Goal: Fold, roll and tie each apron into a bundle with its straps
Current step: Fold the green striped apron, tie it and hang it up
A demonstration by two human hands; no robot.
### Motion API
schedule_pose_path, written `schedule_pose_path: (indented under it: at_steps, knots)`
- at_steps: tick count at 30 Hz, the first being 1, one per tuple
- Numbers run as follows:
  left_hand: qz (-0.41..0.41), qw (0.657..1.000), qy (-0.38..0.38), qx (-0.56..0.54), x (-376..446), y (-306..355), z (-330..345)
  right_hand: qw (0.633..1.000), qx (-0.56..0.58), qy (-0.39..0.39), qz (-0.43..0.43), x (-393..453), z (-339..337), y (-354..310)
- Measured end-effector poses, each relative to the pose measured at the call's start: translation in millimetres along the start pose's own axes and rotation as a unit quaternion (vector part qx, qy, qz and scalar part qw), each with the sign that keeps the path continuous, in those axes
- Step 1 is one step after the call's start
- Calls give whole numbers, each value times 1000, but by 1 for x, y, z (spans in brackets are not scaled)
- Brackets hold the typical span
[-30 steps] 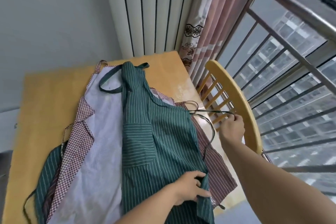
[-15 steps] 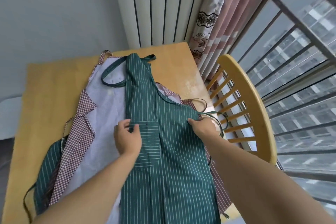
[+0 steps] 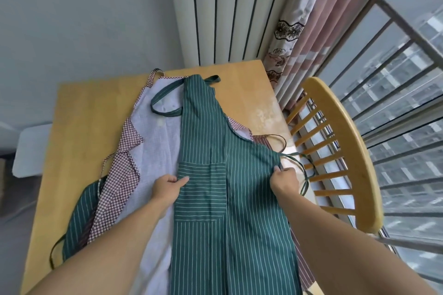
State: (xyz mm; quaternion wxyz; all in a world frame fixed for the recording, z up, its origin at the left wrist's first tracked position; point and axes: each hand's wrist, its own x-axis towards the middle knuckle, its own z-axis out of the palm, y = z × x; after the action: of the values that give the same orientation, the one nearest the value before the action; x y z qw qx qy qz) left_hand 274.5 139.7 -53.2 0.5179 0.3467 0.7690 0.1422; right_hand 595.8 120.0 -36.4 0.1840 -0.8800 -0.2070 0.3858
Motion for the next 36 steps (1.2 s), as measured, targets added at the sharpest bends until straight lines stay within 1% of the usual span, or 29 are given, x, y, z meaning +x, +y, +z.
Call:
schedule_pose_path:
  at_steps: [2, 6, 10, 12, 13, 15, 16, 17, 18, 20, 23, 26, 27, 28, 30, 32, 34, 36]
  knots:
    - [-1, 999, -32, -21, -11, -2, 0, 1000, -8, 2, 16, -10, -5, 4]
    - [-32, 990, -122, -62, -39, -13, -6, 999, -50, -13, -14, -38, -18, 30]
    - [-94, 969, -226, -39, -86, -30, -14, 997, -60, -18, -34, -71, -24, 69]
    - [-115, 958, -261, -21, -97, -50, -16, 995, -83, -27, -42, -85, -25, 90]
    - [-113, 954, -277, -10, -93, -67, -15, 994, -98, -28, -42, -91, -26, 103]
    - [-112, 940, -321, -11, -68, -110, -7, 993, -111, -38, -25, -103, -29, 126]
    - [-111, 937, -330, -21, -61, -127, -4, 993, -104, -50, -9, -110, -30, 140]
    - [-115, 934, -339, -19, -76, -126, -6, 994, -91, -62, 4, -117, -30, 151]
    - [-114, 933, -341, -16, -108, -110, -11, 994, -78, -68, 22, -126, -30, 164]
    - [-104, 931, -349, -33, -144, -103, -15, 996, -59, -58, 42, -147, -33, 184]
    - [-78, 936, -339, -45, -170, -106, -17, 998, -28, -20, 53, -170, -37, 207]
    - [-76, 939, -329, -65, -186, -101, -26, 997, 46, 30, 59, -185, -41, 220]
    - [-69, 937, -336, -74, -190, -101, -29, 995, 67, 48, 57, -193, -44, 221]
    - [-70, 937, -333, -83, -190, -100, -31, 993, 90, 55, 62, -191, -45, 222]
    - [-59, 934, -344, -82, -203, -101, -40, 984, 147, 45, 86, -204, -50, 223]
    - [-73, 936, -339, -66, -205, -112, -42, 975, 176, 23, 137, -210, -51, 226]
    - [-73, 950, -304, -26, -202, -128, -40, 960, 211, -11, 183, -219, -51, 230]
    - [-54, 959, -275, 40, -203, -139, -41, 954, 214, -45, 205, -229, -50, 232]
